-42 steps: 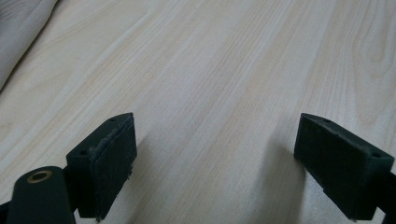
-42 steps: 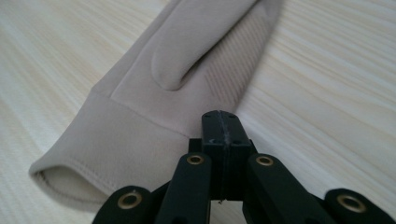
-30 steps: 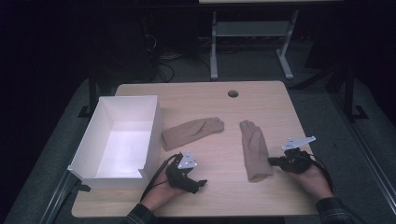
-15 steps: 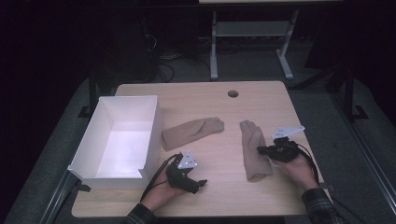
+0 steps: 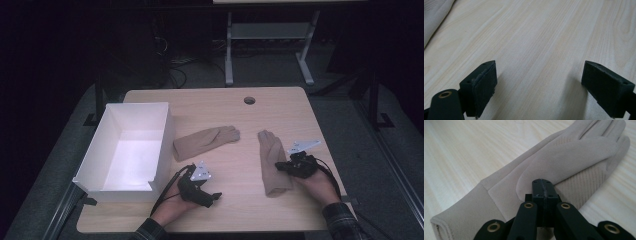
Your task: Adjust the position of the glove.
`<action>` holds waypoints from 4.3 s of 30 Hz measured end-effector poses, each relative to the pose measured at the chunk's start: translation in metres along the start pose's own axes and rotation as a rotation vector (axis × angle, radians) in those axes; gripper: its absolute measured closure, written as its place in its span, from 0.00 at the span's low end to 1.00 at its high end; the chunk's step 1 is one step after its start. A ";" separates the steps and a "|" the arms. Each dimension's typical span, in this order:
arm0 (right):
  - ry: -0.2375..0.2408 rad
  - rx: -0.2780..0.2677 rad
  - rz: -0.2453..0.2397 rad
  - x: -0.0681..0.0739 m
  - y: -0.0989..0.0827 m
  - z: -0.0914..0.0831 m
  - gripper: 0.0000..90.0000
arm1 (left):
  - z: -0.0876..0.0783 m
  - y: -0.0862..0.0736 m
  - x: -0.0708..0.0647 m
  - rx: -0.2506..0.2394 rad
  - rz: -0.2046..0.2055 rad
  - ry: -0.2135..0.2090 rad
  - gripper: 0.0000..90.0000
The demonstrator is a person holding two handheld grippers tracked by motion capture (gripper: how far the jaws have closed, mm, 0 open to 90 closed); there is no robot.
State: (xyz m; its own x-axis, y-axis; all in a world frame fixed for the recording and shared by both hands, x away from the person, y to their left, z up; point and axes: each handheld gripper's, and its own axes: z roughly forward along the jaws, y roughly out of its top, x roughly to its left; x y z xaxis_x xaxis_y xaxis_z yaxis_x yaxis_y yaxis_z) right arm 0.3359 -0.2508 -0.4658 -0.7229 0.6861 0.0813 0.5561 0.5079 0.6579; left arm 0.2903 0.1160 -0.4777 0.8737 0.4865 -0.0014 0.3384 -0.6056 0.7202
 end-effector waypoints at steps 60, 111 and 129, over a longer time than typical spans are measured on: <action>-0.287 -0.123 0.221 -0.051 -0.049 -0.026 0.27 | 0.000 0.016 0.004 0.054 -0.088 0.031 0.36; -0.287 -0.122 0.221 -0.051 -0.049 -0.026 0.27 | 0.046 0.064 0.102 0.054 -0.242 0.204 1.00; -0.285 -0.120 0.220 -0.051 -0.049 -0.026 0.26 | 0.060 0.077 0.070 0.052 -0.209 0.042 1.00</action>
State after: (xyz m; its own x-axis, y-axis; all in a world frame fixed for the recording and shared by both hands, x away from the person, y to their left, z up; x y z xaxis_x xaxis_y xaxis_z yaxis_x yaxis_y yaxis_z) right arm 0.3349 -0.3240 -0.4826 -0.4391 0.8979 0.0304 0.6212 0.2790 0.7323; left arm 0.3987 0.0656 -0.4641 0.7677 0.6300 -0.1170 0.5291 -0.5203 0.6703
